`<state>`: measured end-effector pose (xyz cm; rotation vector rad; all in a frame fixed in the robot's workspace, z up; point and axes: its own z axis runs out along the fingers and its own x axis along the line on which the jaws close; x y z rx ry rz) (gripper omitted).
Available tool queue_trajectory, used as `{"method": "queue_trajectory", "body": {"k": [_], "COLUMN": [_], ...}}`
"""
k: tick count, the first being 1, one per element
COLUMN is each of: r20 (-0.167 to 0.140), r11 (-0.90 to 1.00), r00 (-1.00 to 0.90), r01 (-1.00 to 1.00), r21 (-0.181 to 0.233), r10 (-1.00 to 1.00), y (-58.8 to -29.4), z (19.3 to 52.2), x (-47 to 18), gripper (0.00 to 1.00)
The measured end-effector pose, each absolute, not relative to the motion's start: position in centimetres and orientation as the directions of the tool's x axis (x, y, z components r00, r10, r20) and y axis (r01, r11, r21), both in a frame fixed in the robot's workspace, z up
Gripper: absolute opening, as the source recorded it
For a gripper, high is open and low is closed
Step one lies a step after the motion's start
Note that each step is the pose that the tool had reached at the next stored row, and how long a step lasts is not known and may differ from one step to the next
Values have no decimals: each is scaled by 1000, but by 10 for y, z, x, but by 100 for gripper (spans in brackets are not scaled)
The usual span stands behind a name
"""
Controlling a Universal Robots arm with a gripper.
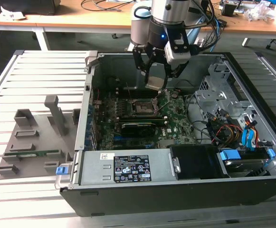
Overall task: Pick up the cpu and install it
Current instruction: 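Place the cpu into insertion slot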
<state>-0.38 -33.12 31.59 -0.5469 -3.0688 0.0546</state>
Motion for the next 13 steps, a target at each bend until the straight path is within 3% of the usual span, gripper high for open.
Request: {"method": "queue_trajectory", "body": {"k": [13], "r20": [17], "r11": [878], "r00": [-878], "r01": [478], "r21": [-39], "r10": [478], "y": [-331], "z": [316], "x": [-4], "gripper": [55]}}
